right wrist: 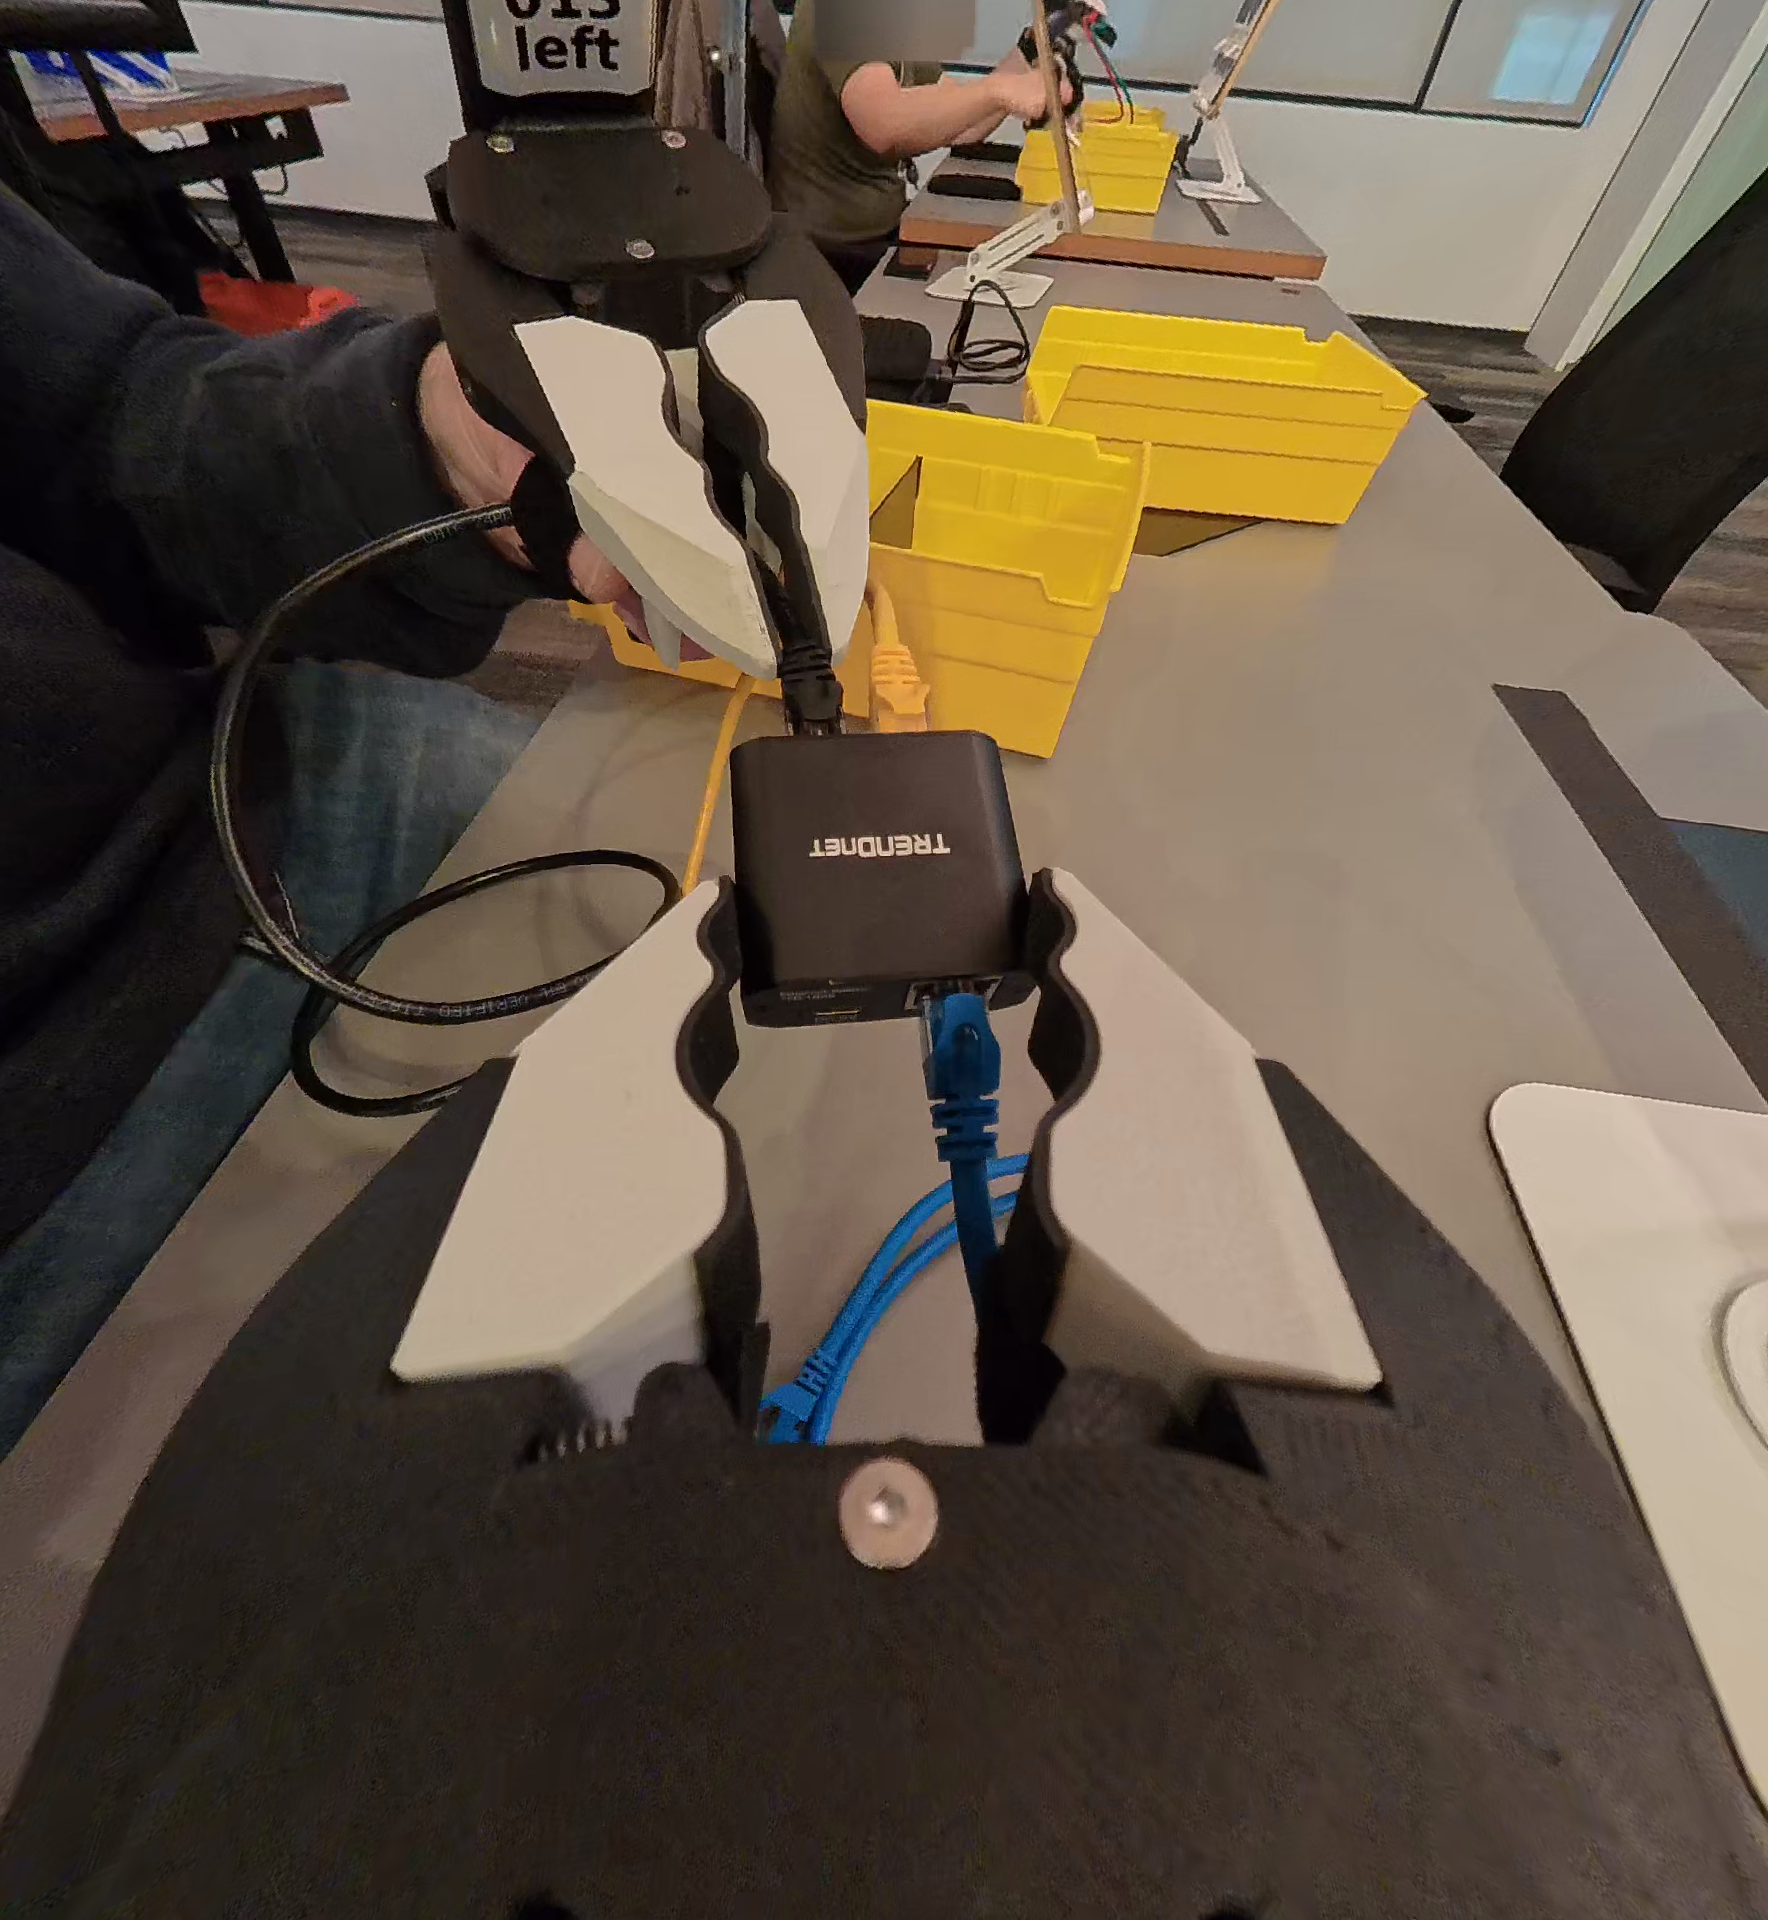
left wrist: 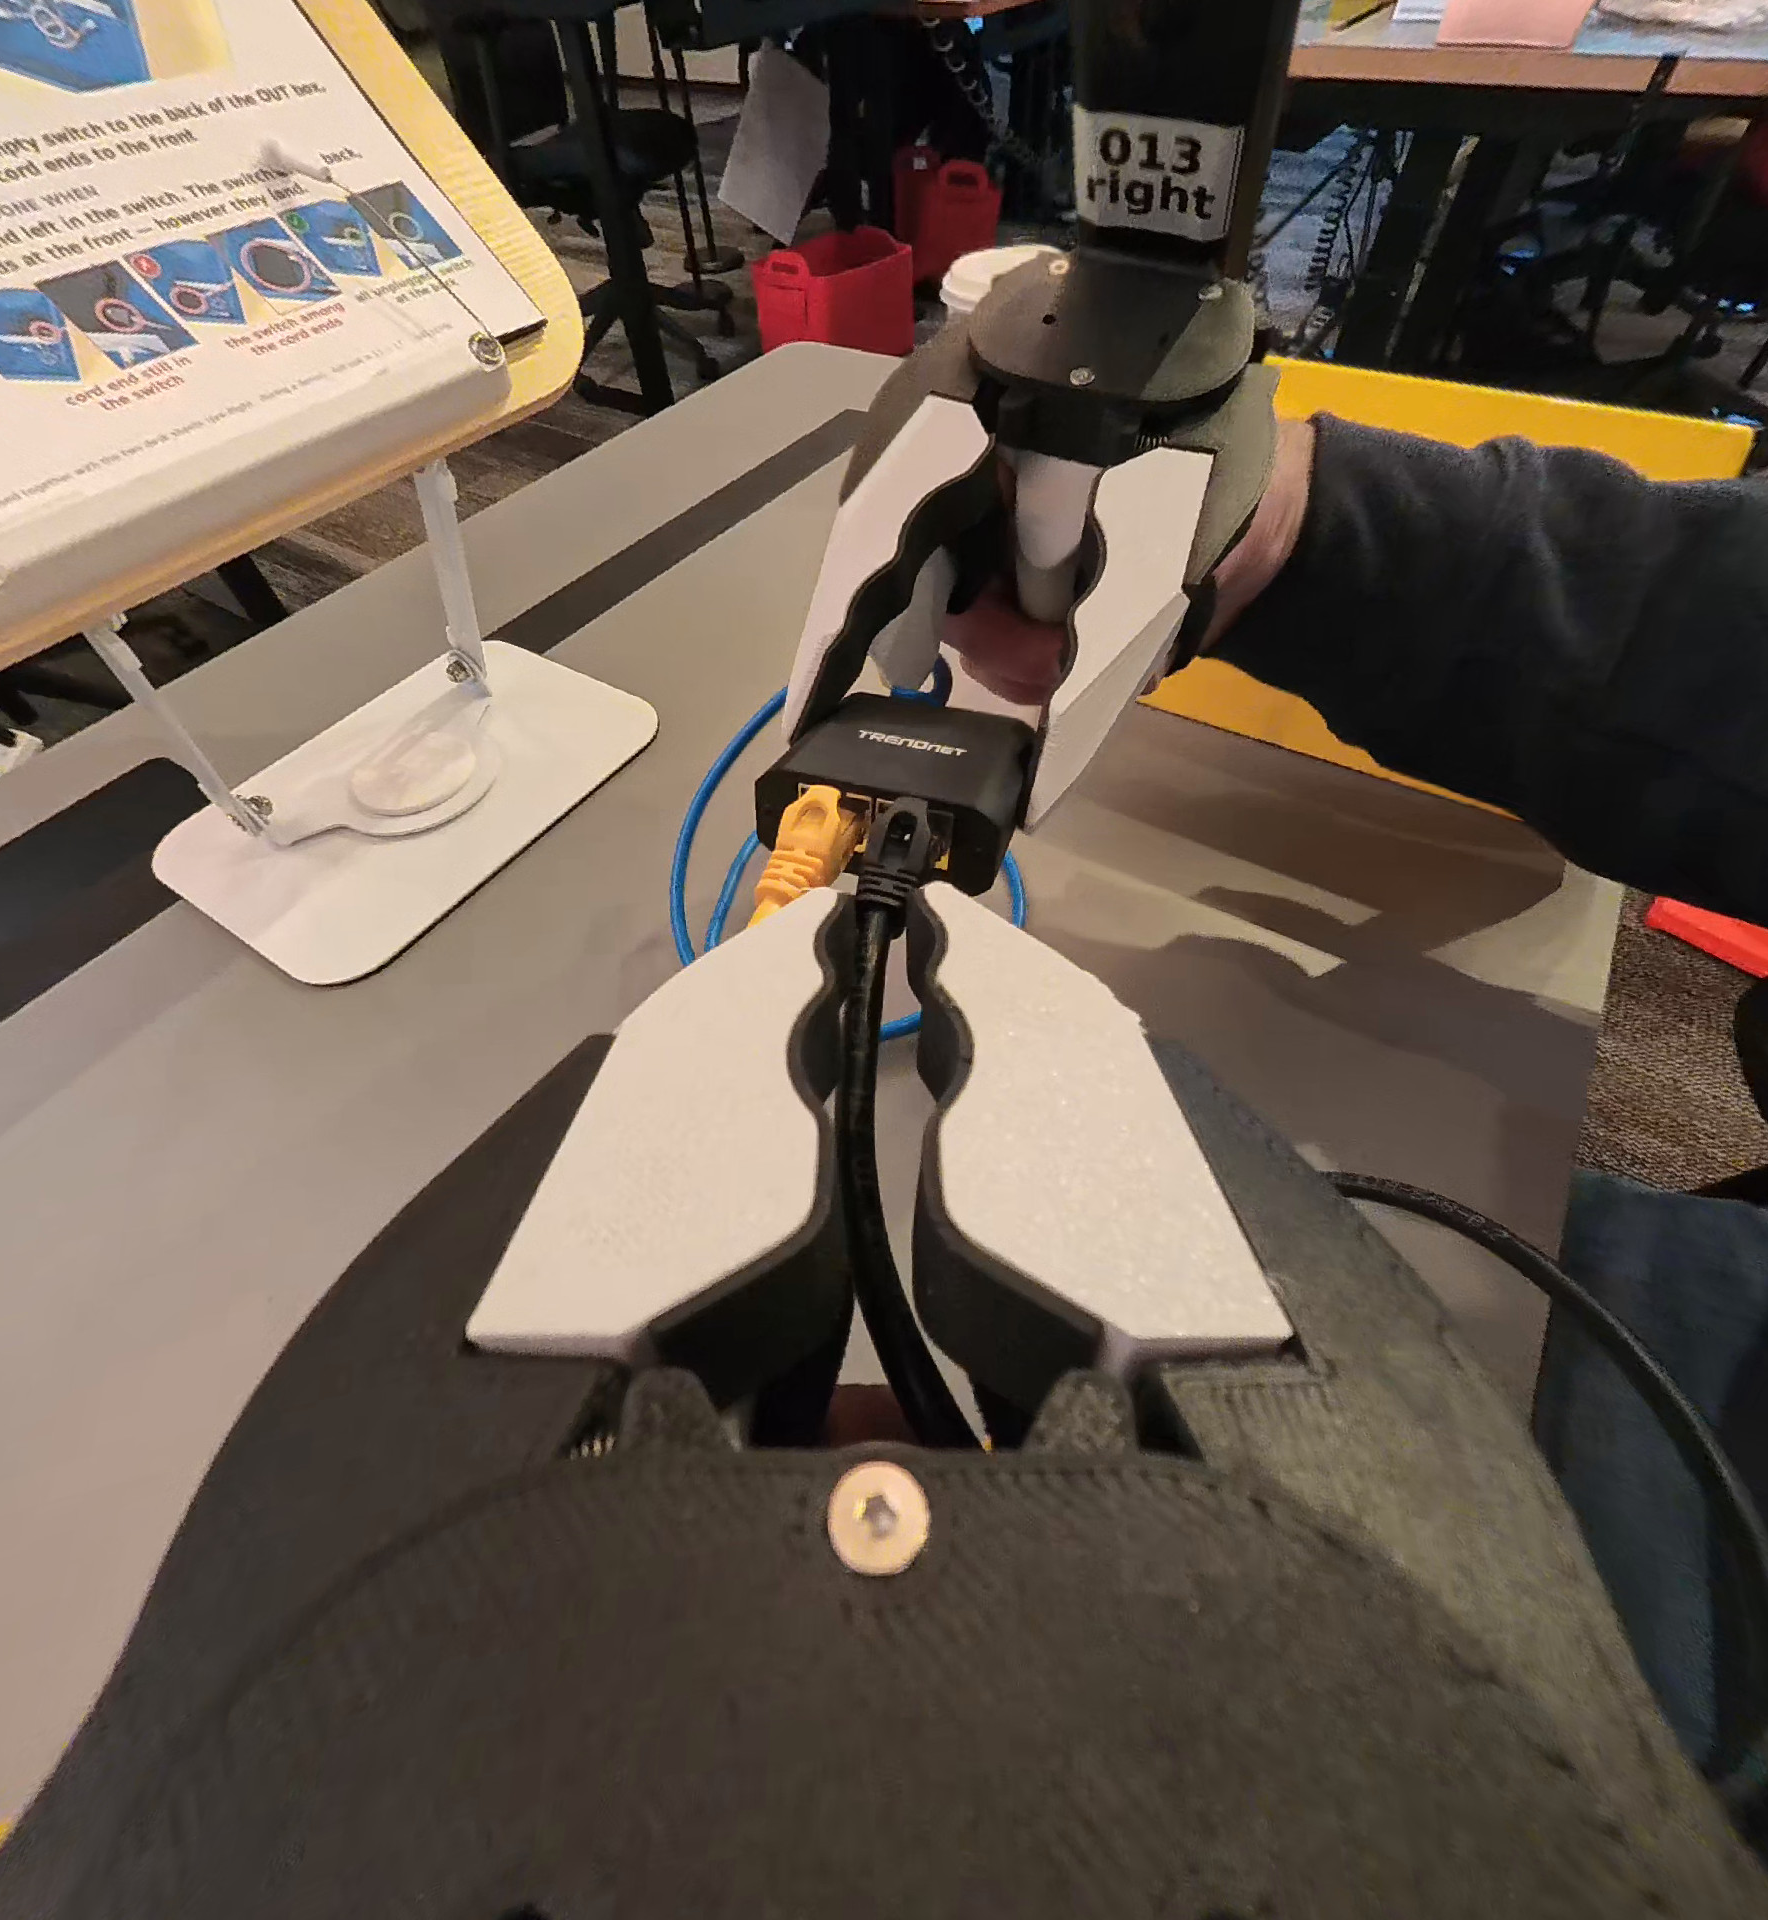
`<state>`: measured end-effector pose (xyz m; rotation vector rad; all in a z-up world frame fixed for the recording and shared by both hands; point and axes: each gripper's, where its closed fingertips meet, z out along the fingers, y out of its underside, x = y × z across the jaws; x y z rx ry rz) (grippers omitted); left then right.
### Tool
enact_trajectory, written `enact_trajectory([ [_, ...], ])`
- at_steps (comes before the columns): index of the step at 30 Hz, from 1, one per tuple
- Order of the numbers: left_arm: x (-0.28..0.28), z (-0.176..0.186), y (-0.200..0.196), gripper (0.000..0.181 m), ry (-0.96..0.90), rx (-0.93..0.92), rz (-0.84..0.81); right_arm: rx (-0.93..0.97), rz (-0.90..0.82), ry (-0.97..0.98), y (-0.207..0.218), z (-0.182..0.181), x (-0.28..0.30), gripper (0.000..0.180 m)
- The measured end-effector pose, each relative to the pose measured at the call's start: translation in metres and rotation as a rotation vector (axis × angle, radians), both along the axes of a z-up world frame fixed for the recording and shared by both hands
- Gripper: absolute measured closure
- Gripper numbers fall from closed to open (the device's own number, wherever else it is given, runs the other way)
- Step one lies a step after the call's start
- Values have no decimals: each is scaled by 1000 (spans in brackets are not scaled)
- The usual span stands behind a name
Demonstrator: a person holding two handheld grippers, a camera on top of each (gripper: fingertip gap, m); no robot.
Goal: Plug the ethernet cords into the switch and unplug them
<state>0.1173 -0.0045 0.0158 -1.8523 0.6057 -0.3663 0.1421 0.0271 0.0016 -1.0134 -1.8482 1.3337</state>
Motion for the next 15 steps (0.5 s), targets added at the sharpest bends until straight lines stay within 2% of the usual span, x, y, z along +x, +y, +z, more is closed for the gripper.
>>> enact_trajectory([
  [1,0,0,0,172,0,2,1,3,4,-3,1,1,0,125],
  [15,1,15,25,172,-20,65,137,96,93,-60,29,25,-1,125],
])
